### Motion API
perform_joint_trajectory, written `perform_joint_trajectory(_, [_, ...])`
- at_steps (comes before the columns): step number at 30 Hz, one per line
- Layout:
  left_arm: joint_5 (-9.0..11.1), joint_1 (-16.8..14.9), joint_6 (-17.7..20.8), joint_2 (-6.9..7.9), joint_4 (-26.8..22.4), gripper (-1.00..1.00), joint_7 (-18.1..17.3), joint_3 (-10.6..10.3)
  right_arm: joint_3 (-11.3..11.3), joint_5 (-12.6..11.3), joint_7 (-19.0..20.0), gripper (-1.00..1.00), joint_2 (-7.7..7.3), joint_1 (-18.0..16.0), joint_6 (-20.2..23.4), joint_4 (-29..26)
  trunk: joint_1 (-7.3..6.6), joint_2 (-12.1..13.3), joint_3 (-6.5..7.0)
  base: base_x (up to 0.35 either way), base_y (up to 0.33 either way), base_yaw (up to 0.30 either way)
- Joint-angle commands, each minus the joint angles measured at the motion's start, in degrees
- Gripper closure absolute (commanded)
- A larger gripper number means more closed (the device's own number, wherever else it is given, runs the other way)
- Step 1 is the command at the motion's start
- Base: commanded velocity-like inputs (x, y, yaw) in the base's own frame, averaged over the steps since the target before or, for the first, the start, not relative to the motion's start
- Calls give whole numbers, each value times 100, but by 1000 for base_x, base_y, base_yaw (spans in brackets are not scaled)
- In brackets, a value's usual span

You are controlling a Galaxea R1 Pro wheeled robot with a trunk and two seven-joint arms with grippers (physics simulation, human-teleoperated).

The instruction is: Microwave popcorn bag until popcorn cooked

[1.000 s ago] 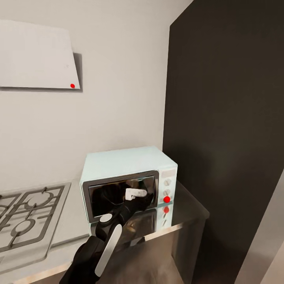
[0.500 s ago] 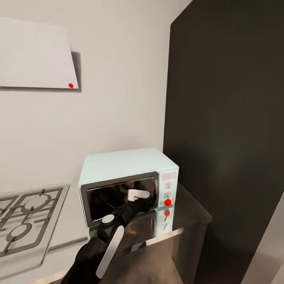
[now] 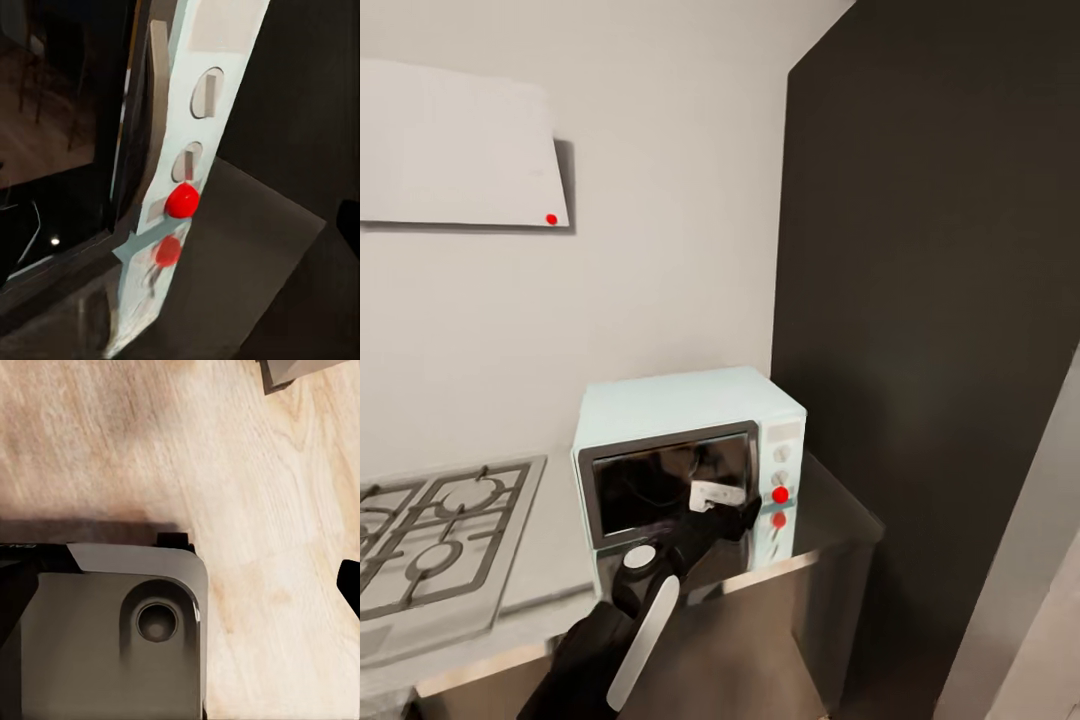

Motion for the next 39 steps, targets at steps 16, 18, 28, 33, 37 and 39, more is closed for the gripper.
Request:
perform_joint_trajectory(16, [33,-4,38,0,-23,-100,1,-3,-17,15,-41,-100,1,-8,-32,18,-3,-6,-8,-346,0,0])
perform_joint_trajectory(18, [33,-4,38,1,-19,-100,1,-1,-14,15,-26,-100,-3,-8,-34,18,-3,-6,-8,-347,0,0])
perform_joint_trajectory(28, [1036,-4,43,57,1341,-100,-20,99,-4,19,25,-100,18,-8,-17,18,-3,-6,-8,-216,0,0])
perform_joint_trajectory(33, [1591,-4,-316,86,3423,-100,-39,228,-10,16,-7,-100,33,-8,-14,18,-3,-6,-8,-7,0,0])
perform_joint_trajectory(37, [1947,-4,-1504,105,5623,-100,-86,289,-11,15,-34,-100,42,-8,-19,18,-3,-6,-8,0,0,0])
perform_joint_trajectory(39, [2239,-4,-2201,110,6975,-100,-93,303,-11,15,-41,-100,44,-8,-24,18,-3,-6,-8,0,0,0])
